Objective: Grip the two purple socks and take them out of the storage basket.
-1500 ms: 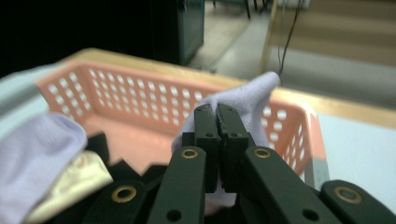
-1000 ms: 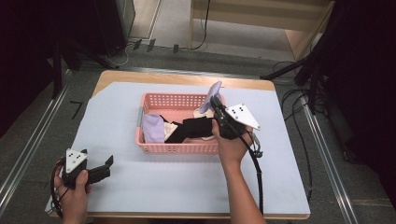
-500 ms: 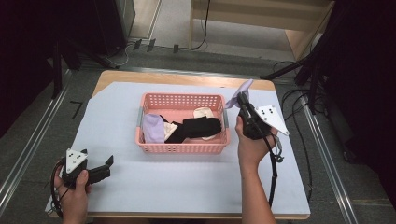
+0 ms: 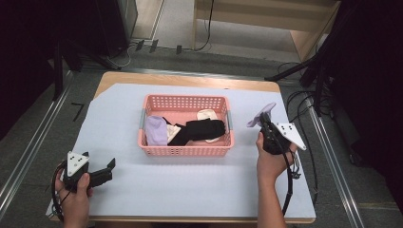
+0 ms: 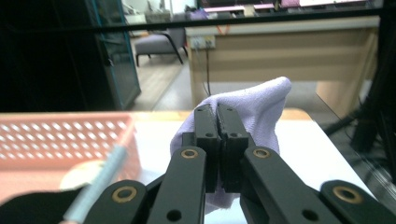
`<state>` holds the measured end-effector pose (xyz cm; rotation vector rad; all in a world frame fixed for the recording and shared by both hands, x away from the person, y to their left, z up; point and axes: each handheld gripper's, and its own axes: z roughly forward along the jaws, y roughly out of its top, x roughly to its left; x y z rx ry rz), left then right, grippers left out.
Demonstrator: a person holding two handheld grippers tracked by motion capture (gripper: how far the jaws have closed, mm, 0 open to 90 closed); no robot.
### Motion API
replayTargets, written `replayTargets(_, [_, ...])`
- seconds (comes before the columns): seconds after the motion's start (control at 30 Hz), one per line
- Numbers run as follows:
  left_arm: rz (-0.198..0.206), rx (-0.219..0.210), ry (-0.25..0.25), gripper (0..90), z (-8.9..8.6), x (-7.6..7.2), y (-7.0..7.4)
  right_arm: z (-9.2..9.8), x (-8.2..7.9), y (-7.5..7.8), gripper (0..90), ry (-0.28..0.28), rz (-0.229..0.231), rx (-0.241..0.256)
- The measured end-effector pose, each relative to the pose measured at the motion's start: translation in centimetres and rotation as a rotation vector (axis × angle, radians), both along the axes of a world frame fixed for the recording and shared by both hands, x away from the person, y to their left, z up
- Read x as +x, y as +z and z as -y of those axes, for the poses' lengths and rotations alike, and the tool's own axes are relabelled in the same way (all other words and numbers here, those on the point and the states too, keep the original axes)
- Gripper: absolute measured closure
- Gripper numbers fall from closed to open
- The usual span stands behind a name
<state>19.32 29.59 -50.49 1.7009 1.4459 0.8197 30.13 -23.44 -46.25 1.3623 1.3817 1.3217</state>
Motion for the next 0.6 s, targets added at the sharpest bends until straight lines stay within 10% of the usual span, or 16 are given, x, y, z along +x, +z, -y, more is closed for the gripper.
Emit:
replayTargets(0.17, [-0.001,0.001,0.000,7.3,0.0,0.0,0.0,0.7,-0.2,-1.3,87.5,-0.029,-0.048,-0.004])
replayTargets(0.33, [-0.001,0.004,-0.001,7.4,0.0,0.0,0.0,-0.2,-0.7,-0.7,65.4,-0.006,-0.027,0.019])
replayTargets(0.6, [-0.002,0.006,0.001,7.3,0.1,0.0,0.0,-4.7,-0.4,1.1,62.8,0.100,-0.031,0.016])
